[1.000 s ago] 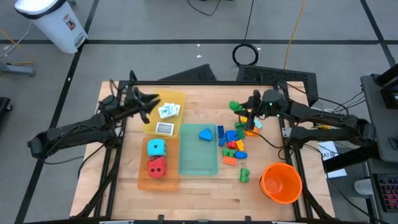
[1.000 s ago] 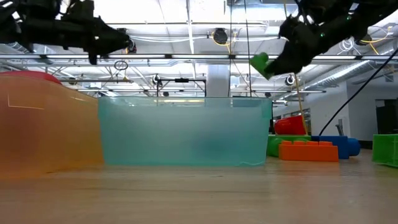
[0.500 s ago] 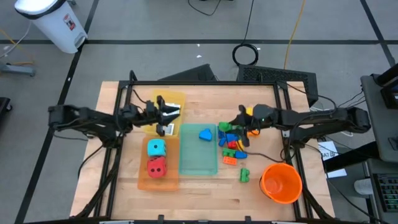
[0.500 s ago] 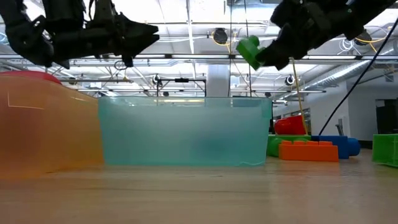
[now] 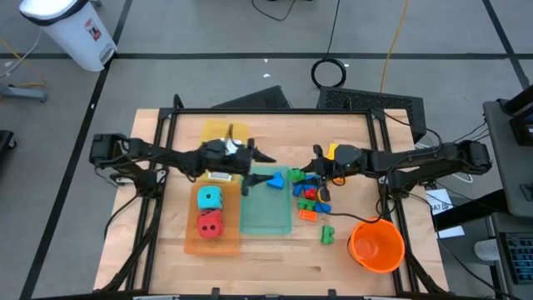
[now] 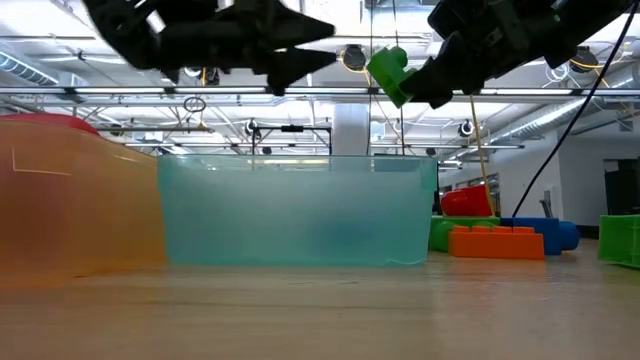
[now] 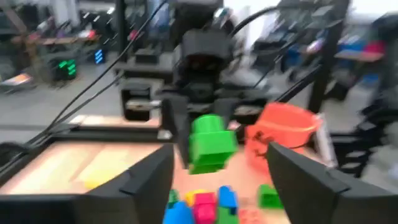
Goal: Pick & Place Toys
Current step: Put the green game piece into the green bin
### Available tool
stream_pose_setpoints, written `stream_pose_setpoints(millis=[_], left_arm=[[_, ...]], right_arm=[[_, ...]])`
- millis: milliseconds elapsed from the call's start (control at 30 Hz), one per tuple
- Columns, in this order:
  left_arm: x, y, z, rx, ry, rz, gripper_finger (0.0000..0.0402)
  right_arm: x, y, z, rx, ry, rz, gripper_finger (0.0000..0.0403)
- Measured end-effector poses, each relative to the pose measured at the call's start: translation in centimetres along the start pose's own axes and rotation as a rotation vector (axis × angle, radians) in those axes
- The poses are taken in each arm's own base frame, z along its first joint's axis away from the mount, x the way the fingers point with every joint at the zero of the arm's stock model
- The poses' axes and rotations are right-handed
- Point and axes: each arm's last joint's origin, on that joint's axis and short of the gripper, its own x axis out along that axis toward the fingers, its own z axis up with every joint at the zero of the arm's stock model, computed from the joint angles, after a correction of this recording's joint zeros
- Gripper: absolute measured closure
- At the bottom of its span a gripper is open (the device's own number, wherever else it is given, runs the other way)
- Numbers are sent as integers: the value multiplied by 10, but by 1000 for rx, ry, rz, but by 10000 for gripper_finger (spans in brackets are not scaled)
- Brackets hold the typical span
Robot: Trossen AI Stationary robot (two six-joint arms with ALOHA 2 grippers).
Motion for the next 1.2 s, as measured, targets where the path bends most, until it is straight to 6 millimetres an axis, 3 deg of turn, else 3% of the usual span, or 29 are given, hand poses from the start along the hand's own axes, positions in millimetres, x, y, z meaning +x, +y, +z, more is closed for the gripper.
stream_pose_setpoints(millis=[133, 367, 1067, 1200], left_arm=[[22, -1, 7, 3, 85, 103, 90], [42, -7, -5, 3, 111, 127, 59], [47, -14, -9, 28, 82, 134, 106], [47, -19, -11, 32, 96, 23, 106]], right_arm=[[0, 0, 1, -1, -5, 2, 321], [2, 0, 4, -54, -51, 2, 321], [21, -4, -3, -58, -53, -48, 321], [21, -4, -3, -55, -51, -50, 321]])
